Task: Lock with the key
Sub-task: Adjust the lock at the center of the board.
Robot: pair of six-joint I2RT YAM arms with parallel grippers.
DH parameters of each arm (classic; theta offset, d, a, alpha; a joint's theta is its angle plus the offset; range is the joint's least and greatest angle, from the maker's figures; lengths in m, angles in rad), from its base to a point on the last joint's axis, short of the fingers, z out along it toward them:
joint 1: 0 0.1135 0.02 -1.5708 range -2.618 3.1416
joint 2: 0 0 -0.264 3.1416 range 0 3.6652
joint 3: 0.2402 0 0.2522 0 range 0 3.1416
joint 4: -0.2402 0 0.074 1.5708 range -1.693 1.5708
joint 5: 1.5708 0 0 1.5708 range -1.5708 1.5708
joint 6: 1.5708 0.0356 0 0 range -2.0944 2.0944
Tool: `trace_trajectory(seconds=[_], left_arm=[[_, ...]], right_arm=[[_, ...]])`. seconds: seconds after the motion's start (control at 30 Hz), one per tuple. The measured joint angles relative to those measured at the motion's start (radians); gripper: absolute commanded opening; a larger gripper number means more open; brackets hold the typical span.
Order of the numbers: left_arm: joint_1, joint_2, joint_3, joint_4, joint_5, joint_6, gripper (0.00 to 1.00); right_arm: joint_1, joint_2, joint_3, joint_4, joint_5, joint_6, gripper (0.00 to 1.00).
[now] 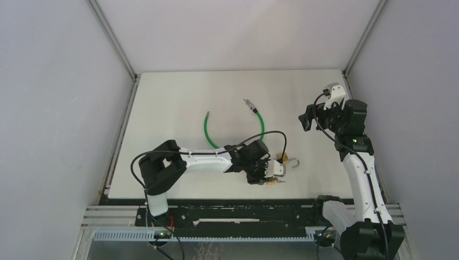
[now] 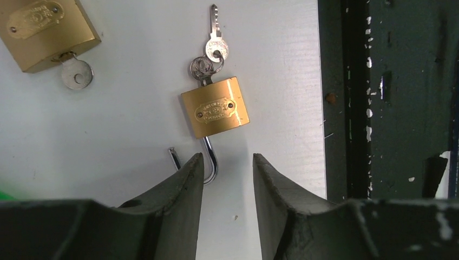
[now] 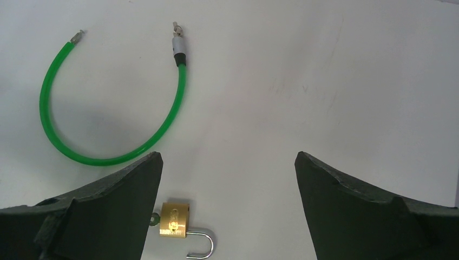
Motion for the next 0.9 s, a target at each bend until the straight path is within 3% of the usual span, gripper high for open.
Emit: trace_trajectory(seconds=[0.27,0.63,0.9], left_arm=[[0.0,0.039,0.01,-0.014,0.0,0.014,0.32],[-0.001,0.043,0.016,-0.016,-0.037,0.03,0.02],[0.011,-0.014,-0.012,-0.011,-0.111,0.032,0.0]], right_arm=[[0.0,-0.001,0.0,0.0,-0.011,0.0,1.0],[-0.005,-0.002,-0.002,0.0,-0.022,0.0,1.0],[-0.005,0.018,-0.008,0.002,-0.045,0.003,0.98]])
